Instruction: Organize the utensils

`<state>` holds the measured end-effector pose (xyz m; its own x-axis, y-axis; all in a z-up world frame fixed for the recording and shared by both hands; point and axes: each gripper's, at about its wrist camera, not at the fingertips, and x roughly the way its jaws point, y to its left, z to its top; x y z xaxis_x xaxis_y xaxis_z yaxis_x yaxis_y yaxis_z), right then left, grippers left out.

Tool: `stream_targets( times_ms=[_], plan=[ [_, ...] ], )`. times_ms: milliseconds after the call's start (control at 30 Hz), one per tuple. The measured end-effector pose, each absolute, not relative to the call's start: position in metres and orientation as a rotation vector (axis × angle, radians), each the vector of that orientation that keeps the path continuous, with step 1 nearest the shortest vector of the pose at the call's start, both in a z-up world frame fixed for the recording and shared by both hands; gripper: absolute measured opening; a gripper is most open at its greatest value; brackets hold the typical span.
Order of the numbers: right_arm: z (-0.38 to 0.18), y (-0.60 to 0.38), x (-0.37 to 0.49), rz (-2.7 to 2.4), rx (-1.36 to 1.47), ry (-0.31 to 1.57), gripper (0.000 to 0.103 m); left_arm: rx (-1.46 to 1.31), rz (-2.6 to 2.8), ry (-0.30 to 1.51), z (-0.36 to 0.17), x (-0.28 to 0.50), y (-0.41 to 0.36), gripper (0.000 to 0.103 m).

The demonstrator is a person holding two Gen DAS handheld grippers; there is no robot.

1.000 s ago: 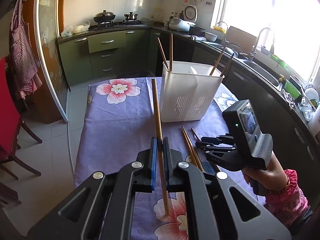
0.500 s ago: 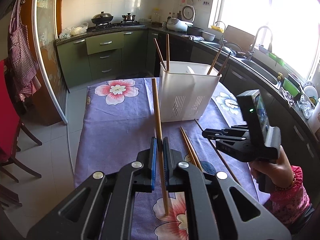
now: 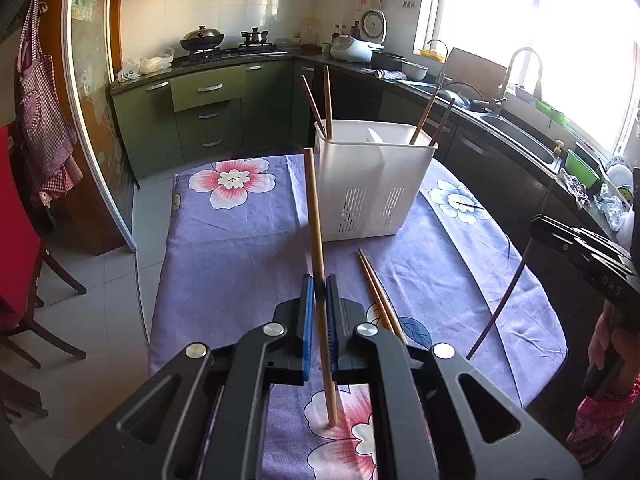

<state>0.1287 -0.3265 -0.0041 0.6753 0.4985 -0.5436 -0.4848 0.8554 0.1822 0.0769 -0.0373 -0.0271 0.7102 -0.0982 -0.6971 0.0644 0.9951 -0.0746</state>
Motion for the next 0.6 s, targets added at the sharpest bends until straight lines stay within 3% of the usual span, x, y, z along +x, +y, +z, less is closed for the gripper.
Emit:
stream_targets(
  times_ms=[400,600],
  plan=[
    [0.002,-0.347,0.088,0.541,0.059,0.585,0.006,-0.031,-0.09,0.753,-0.025,0.069,-0.041,0.006],
    [0.0,-0.34,0.093,0.557,0.054,0.589,0.006,-0.073,-0.061,0.888,-0.046,0.107,-0.028,0.007]
  ],
)
